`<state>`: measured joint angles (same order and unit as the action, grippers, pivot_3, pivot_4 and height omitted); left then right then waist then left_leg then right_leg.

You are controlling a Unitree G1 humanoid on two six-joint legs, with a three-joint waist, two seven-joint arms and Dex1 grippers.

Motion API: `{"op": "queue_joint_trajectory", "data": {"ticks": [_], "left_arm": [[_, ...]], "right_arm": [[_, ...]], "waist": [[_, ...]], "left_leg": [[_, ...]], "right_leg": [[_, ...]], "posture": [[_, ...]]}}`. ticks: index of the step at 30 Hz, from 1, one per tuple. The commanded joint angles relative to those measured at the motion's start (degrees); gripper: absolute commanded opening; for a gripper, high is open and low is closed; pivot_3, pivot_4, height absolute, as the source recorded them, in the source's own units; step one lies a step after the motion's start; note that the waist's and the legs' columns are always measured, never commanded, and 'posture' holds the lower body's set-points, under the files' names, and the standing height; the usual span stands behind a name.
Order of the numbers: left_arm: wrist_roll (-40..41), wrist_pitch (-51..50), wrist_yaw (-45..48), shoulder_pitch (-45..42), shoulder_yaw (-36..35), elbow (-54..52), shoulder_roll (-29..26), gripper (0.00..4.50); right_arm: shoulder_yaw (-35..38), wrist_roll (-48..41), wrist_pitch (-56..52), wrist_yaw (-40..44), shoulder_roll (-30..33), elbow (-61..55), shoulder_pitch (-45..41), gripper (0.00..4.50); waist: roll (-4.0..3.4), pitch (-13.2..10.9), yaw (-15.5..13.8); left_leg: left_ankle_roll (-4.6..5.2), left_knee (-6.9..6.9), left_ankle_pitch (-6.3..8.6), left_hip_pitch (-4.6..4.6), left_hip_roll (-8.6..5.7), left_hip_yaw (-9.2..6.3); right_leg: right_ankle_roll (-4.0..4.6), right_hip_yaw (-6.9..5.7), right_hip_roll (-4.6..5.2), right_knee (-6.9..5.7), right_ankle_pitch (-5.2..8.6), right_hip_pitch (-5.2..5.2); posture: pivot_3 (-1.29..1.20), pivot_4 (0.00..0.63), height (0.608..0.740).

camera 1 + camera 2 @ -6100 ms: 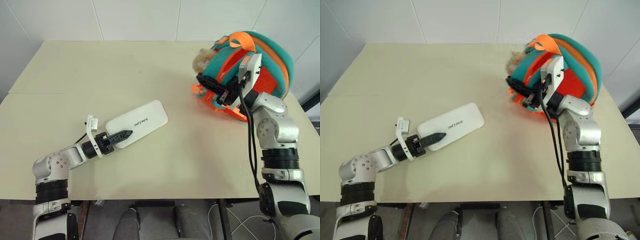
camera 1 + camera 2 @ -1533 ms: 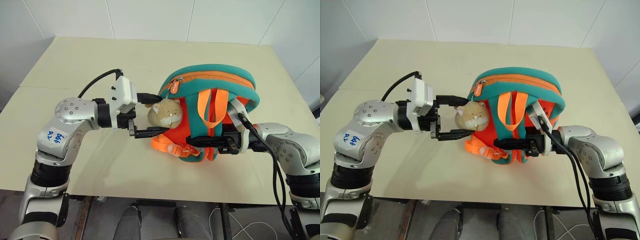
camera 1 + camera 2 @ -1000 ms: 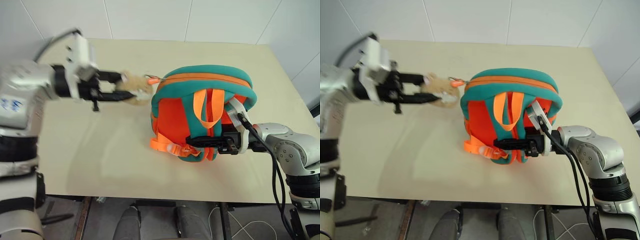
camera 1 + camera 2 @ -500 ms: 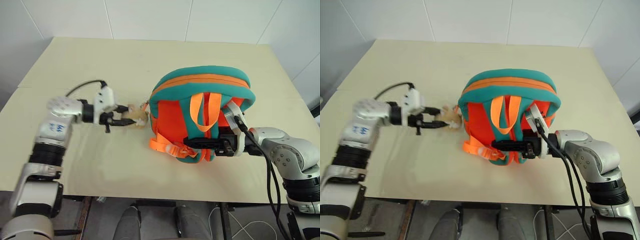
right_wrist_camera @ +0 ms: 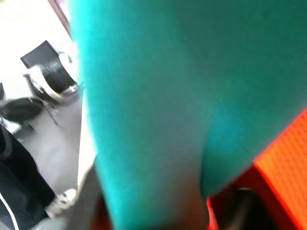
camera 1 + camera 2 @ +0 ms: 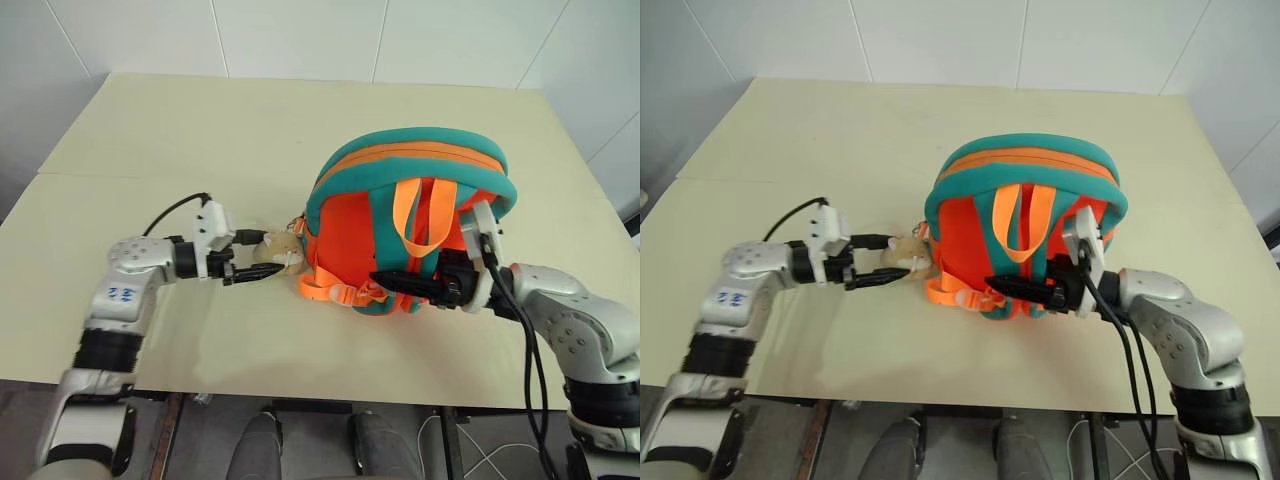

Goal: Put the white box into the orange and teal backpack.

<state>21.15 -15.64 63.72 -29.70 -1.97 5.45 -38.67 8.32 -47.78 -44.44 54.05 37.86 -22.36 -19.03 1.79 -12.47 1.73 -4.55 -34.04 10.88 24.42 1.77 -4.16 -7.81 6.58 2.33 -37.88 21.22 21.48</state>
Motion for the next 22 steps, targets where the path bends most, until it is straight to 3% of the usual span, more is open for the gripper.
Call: {"op": "queue_joint_trajectory", "data": {"ticks": [1, 4, 5, 14, 22], "left_arm": [[4.79, -6.17, -0.79, 3.71, -3.86, -9.91, -2.95, 4.35], [6.76, -10.25, -0.99, 7.16, -5.95, -13.44, -5.56, 4.50], [6.96, -10.56, 0.47, 9.07, -6.71, -14.66, -7.55, 4.50], [4.51, -7.38, 4.21, 11.84, -10.85, -9.73, -16.40, 4.50], [5.02, -5.73, 4.16, 11.43, -11.57, -8.09, -16.74, 4.50]], "right_arm": [[5.14, -0.20, 2.52, 0.47, 3.54, -4.41, 2.76, 3.38], [7.14, 2.26, 5.56, 2.52, 7.22, -3.87, 4.68, 4.40], [8.94, 2.38, 6.32, 3.94, 8.94, -2.67, 5.26, 4.46], [10.19, 12.65, 18.85, 14.33, 18.10, 14.46, 4.99, 4.46], [8.07, 19.44, 26.87, 16.96, 19.14, 20.70, 4.31, 4.46]], "waist": [[0.00, 0.00, -0.03], [0.00, 0.00, 0.06], [0.00, 0.00, 0.13], [-0.01, -0.01, 0.08], [-0.01, -0.02, 0.20]], "left_leg": [[0.00, -0.01, 0.00, -0.01, -0.01, 0.01], [0.00, -0.02, 0.00, -0.18, -0.04, 0.02], [0.00, -0.02, 0.00, -0.24, -0.03, 0.03], [0.03, 0.03, -0.01, -0.28, -0.04, 0.12], [0.04, 0.23, 0.00, -0.25, -0.02, 0.15]], "right_leg": [[0.00, 0.00, 0.02, 0.02, 0.00, -0.03], [0.00, 0.00, 0.03, 0.03, -0.01, -0.20], [0.01, 0.01, 0.02, 0.04, -0.01, -0.25], [0.09, 0.04, 0.07, 0.24, -0.04, -0.31], [0.13, 0.03, 0.07, 0.27, -0.01, -0.18]], "posture": [[0.00, 0.150, 0.740], [0.00, 0.150, 0.740], [0.00, 0.150, 0.740], [0.00, 0.150, 0.740], [0.00, 0.150, 0.740]]}}
